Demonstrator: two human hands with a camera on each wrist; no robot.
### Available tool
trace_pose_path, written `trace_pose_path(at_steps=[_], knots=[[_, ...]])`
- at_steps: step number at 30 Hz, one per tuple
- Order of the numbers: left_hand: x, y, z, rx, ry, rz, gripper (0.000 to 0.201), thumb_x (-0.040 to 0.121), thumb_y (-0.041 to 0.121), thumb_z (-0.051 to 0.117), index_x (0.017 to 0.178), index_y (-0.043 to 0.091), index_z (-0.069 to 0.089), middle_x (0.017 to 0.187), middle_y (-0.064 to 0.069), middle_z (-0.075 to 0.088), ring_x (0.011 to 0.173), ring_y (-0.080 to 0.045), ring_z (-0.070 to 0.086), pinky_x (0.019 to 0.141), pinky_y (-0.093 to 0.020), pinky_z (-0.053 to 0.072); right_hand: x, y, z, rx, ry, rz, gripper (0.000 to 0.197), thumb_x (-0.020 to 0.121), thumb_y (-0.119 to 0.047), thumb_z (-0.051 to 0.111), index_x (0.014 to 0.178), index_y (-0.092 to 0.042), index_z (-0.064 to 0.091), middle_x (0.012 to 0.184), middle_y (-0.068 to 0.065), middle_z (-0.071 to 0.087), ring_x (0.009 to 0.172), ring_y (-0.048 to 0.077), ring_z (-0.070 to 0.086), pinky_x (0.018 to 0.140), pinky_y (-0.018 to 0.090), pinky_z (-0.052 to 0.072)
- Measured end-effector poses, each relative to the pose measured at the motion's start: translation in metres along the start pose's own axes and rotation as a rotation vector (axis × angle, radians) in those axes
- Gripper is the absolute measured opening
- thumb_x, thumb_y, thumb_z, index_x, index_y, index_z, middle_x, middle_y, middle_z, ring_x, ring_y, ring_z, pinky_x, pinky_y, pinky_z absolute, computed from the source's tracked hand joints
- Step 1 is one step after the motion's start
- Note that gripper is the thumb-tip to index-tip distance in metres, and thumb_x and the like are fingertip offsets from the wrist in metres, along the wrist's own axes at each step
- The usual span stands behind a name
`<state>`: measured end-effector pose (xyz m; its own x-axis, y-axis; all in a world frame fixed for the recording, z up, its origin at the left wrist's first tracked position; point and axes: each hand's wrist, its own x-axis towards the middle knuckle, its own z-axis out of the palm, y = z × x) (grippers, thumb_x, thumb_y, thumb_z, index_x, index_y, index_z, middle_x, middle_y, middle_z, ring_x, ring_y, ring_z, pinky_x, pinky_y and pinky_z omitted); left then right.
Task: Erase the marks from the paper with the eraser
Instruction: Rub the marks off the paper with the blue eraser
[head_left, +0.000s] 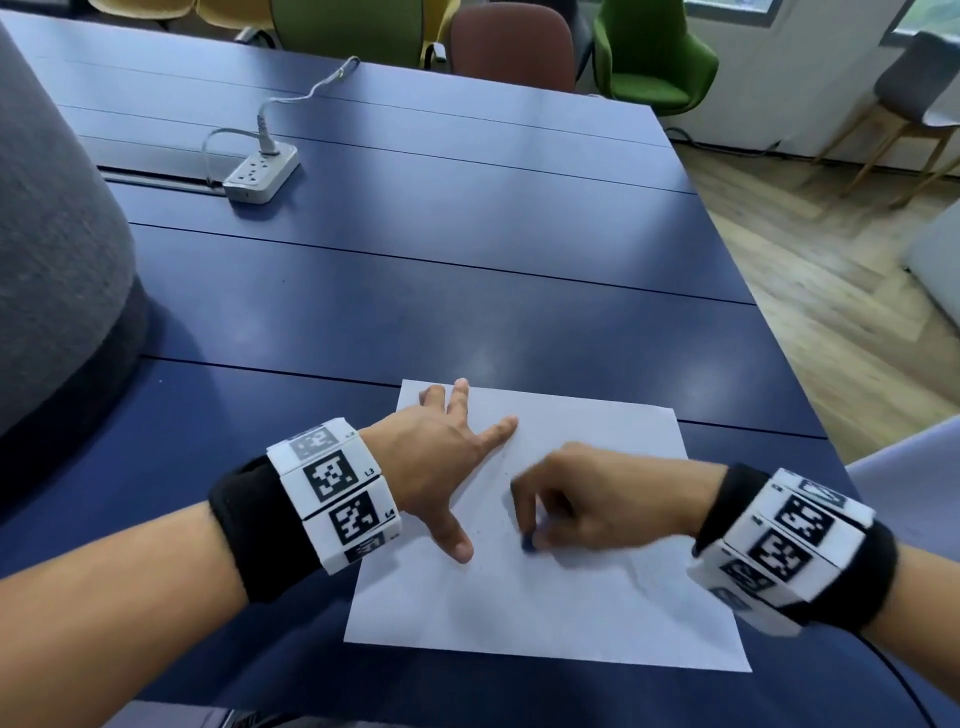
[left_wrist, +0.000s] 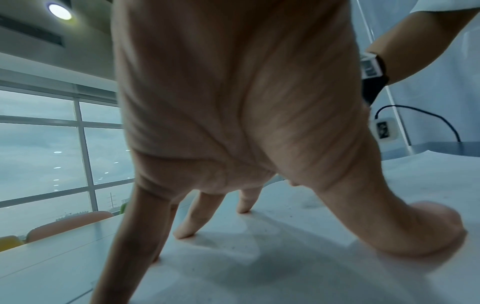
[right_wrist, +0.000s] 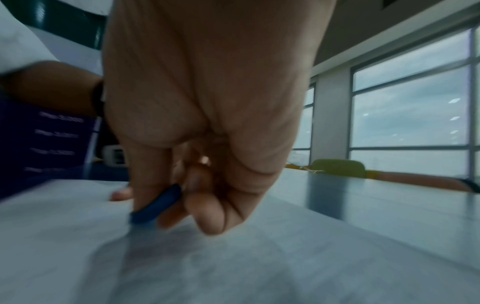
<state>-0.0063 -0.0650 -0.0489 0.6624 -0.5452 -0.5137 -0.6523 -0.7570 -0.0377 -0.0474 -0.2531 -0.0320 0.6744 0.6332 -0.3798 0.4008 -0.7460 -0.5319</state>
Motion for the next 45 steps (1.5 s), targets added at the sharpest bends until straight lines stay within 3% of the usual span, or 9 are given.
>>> trace_pose_path(at_steps=[3,8,14,19,24,29,34,38,45], knots=[[-0.001,0.000,0.001,-0.003,0.013,-0.003,0.139,0.057,0.069,0.080,0.154,0.030,-0.012,0.159,-0.027,-0.009,0.142,-0.044,0.015,0.103,-0.045,0.041,0.006,0.015,-0.005,-0.003,0.207,0.082,0.006,0.085,-0.025,0.069,0.082,-0.024,0.063,0.055,-0.011,0.050,0.055,0.005,0.050,0.054,0.015,0.034],[-0.002,0.003,0.001,-0.006,0.005,-0.020,0.140,0.057,0.066,0.082,0.155,0.025,-0.010,0.159,-0.027,-0.009,0.143,-0.044,0.012,0.104,-0.045,0.040,0.003,0.011,-0.007,0.005,0.003,0.080,0.005,0.082,-0.027,0.071,0.082,-0.024,0.067,0.058,-0.008,0.054,0.054,0.007,0.050,0.052,0.016,0.039],[-0.001,0.002,0.000,-0.027,0.005,-0.025,0.140,0.057,0.066,0.081,0.155,0.027,-0.011,0.159,-0.025,-0.011,0.144,-0.043,0.010,0.106,-0.046,0.039,0.030,0.041,-0.029,0.054,0.335,0.177,0.013,0.085,-0.027,0.071,0.079,-0.023,0.060,0.057,-0.010,0.053,0.051,-0.001,0.052,0.049,0.011,0.036],[-0.001,0.002,0.001,-0.028,0.000,-0.030,0.141,0.057,0.065,0.082,0.155,0.027,-0.012,0.159,-0.026,-0.011,0.144,-0.043,0.010,0.105,-0.048,0.041,0.017,0.029,-0.016,0.042,0.129,0.088,0.010,0.082,-0.027,0.073,0.080,-0.021,0.065,0.055,-0.008,0.049,0.051,0.008,0.044,0.049,0.015,0.034],[-0.001,0.003,0.000,-0.034,-0.002,-0.033,0.140,0.057,0.064,0.083,0.154,0.028,-0.012,0.159,-0.025,-0.013,0.144,-0.043,0.009,0.104,-0.049,0.042,0.030,0.044,-0.038,0.001,0.313,0.190,0.009,0.084,-0.024,0.072,0.081,-0.019,0.065,0.058,-0.011,0.051,0.052,-0.002,0.050,0.049,0.011,0.035],[0.000,0.002,0.001,-0.047,-0.007,-0.032,0.139,0.056,0.063,0.083,0.153,0.034,-0.012,0.158,-0.026,-0.012,0.143,-0.044,0.010,0.102,-0.052,0.043,0.019,0.035,-0.029,0.004,0.094,0.157,0.008,0.082,-0.030,0.073,0.081,-0.023,0.068,0.057,-0.008,0.051,0.052,0.005,0.048,0.049,0.015,0.036],[0.003,0.003,0.001,-0.050,-0.009,-0.035,0.140,0.054,0.064,0.084,0.151,0.042,-0.014,0.158,-0.027,-0.012,0.140,-0.043,0.013,0.098,-0.051,0.046,0.024,0.047,-0.037,-0.002,0.319,0.214,0.011,0.085,-0.026,0.071,0.080,-0.020,0.063,0.059,-0.010,0.053,0.051,-0.002,0.050,0.048,0.011,0.036],[0.004,0.004,0.001,-0.046,-0.019,-0.046,0.140,0.054,0.063,0.085,0.151,0.043,-0.014,0.157,-0.028,-0.013,0.140,-0.043,0.013,0.098,-0.052,0.046,0.014,0.036,-0.020,-0.035,0.185,0.127,0.007,0.086,-0.027,0.069,0.087,-0.021,0.064,0.065,-0.008,0.058,0.055,0.006,0.051,0.052,0.015,0.039],[0.004,0.005,0.000,-0.044,-0.025,-0.046,0.139,0.055,0.063,0.084,0.150,0.043,-0.016,0.158,-0.026,-0.014,0.141,-0.043,0.012,0.100,-0.052,0.045,0.019,0.039,-0.028,-0.241,0.253,0.104,0.011,0.091,-0.023,0.062,0.091,-0.013,0.066,0.086,-0.008,0.050,0.078,0.013,0.051,0.069,0.025,0.042]])
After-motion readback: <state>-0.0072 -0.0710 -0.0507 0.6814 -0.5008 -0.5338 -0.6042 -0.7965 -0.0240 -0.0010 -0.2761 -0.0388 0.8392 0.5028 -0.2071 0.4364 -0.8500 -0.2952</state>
